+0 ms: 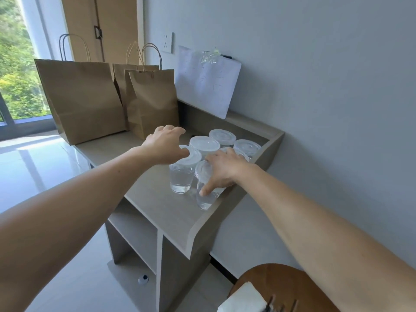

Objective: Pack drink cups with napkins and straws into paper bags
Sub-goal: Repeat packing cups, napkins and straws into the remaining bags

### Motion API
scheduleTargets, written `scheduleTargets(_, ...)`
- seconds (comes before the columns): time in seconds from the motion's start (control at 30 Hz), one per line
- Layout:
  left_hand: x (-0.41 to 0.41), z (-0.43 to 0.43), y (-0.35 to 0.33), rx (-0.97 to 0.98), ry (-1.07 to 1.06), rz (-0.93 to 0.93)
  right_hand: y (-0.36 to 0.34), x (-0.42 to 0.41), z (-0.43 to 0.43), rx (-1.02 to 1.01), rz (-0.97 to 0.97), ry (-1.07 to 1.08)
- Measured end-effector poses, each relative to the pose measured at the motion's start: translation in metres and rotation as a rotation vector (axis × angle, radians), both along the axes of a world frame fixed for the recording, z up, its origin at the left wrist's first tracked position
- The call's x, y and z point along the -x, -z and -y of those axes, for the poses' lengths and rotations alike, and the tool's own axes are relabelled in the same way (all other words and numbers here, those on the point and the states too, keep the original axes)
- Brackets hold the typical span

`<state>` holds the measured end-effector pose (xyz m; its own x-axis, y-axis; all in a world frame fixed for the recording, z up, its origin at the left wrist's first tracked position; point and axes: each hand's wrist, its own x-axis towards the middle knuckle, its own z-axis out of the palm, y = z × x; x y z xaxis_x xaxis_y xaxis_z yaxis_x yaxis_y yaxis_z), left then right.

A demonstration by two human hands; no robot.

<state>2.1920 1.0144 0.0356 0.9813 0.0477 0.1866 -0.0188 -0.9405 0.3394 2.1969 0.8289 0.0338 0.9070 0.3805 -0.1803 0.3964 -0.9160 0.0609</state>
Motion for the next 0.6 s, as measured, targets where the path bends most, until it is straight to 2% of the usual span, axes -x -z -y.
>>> scheduleTargets(0.13,0.000,0.006,-0.003,0.006,0.016,0.002,-0.003,-0.004,0.003,-0.059,-0.074,0.071)
scheduleTargets(0.33,-0.001,0.010,-0.014,0.023,0.022,0.039,-0.003,-0.002,0.003,-0.171,0.019,0.054)
scheduleTargets(0.6,-0.009,0.028,-0.042,0.055,0.059,0.125,-0.073,0.006,0.037,-0.429,-0.011,0.113)
